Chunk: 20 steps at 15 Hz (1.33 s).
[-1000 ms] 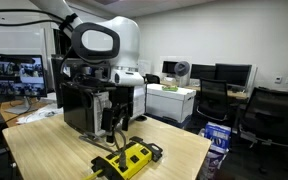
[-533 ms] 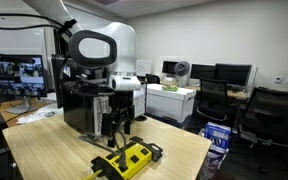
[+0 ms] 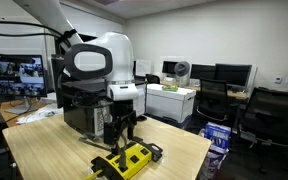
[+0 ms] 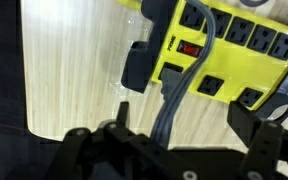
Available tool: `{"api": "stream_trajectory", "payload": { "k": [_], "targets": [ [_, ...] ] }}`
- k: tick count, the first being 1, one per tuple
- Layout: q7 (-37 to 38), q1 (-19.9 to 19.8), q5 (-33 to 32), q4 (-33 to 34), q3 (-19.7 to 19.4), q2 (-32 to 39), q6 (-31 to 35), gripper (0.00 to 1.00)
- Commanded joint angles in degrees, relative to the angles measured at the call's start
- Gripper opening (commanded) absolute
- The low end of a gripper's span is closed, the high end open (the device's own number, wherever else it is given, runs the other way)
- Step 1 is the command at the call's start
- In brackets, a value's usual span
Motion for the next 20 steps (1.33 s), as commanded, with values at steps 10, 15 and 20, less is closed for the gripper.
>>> {"api": "stream_trajectory", "payload": {
  "k": [10, 15, 20],
  "targets": [
    [-5.55, -0.38, 11.30, -0.29, 1.22, 1.68, 0.49, 1.00],
    [-4.95, -0.29, 10.80, 0.21, 0.99, 2.61, 0.23, 0.86],
    [-4.59, 0.00, 10.30, 0.55, 0.90, 3.33, 0.13, 0.99]
  ]
}}
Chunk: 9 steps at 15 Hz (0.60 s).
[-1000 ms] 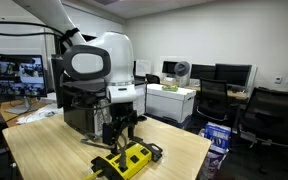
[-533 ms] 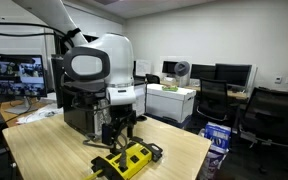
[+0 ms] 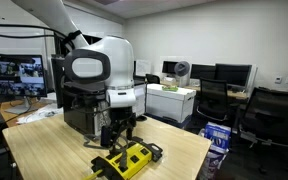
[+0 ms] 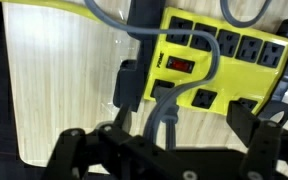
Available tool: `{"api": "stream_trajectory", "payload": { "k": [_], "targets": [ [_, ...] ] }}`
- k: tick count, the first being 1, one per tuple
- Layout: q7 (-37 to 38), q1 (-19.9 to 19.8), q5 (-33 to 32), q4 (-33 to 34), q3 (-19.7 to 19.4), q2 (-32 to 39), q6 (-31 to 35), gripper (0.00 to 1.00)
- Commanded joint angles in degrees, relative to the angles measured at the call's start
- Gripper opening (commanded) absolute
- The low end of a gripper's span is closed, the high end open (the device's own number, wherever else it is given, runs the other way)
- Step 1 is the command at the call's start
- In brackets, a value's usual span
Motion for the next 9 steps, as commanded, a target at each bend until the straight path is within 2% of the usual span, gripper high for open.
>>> {"api": "stream_trajectory", "payload": {
  "k": [1, 2, 3, 6, 9],
  "targets": [
    [-1.10, 0.16, 0.76, 0.70, 0.36, 2.09, -0.11, 0.83],
    [-1.01, 0.23, 0.70, 0.75, 0.37, 2.18, 0.00, 0.79],
    [-0.93, 0.34, 0.57, 0.81, 0.37, 2.22, 0.19, 0.92],
    [-0.93, 0.57, 0.44, 1.06, 0.51, 2.15, 0.33, 1.00],
    [-2.54, 0.32, 0.79, 1.35, 0.91, 0.42, -3.20, 1.00]
  ]
}}
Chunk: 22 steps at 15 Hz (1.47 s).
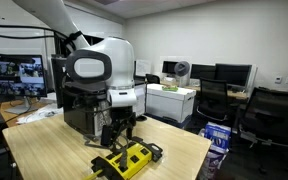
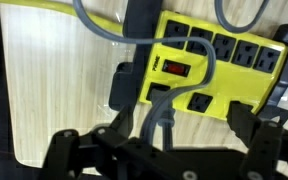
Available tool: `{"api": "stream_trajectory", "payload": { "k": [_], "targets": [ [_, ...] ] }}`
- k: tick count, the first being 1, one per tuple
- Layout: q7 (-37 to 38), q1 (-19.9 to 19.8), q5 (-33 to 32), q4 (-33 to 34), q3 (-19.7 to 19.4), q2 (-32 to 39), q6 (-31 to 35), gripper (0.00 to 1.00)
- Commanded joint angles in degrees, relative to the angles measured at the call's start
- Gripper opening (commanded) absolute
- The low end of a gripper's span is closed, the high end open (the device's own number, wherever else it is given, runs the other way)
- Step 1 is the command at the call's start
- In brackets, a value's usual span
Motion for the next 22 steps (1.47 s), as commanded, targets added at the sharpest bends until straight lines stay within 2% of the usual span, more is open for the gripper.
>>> {"api": "stream_trajectory", "payload": {
  "k": [1, 9, 15, 22],
  "targets": [
    [-2.41, 0.12, 0.16, 0.84, 0.22, -0.77, -4.00, 1.00],
    [-0.67, 0.03, -2.88, 2.10, -0.33, -3.80, -10.85, 1.00],
    [1.01, -0.63, -3.96, 1.68, -1.66, -4.39, -9.96, 1.00],
    [0.23, -2.26, -1.61, 2.10, -3.18, -3.46, -9.11, 1.00]
  ]
}}
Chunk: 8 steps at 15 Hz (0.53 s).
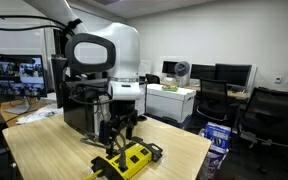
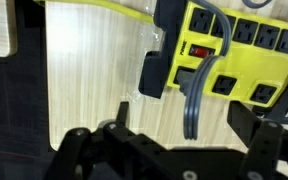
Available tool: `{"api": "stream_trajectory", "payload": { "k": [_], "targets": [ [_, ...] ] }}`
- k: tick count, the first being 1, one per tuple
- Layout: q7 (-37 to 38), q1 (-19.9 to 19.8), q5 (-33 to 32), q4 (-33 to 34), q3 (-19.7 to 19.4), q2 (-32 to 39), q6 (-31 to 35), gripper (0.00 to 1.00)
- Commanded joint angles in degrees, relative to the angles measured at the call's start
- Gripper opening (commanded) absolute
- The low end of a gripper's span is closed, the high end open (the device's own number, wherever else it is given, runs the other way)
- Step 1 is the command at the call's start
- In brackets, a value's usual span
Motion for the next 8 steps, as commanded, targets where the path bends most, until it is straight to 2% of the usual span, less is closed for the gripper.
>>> {"api": "stream_trajectory", "payload": {
  "k": [1, 5, 8],
  "targets": [
    [0.20, -1.28, 1.31, -0.30, 0.00, -0.63, 0.13, 1.00],
    [-1.03, -2.67, 4.94, 0.34, 0.00, -0.12, 0.73, 1.00],
    [-4.10, -4.32, 10.68, 1.52, 0.26, 0.69, -0.26, 1.00]
  ]
}}
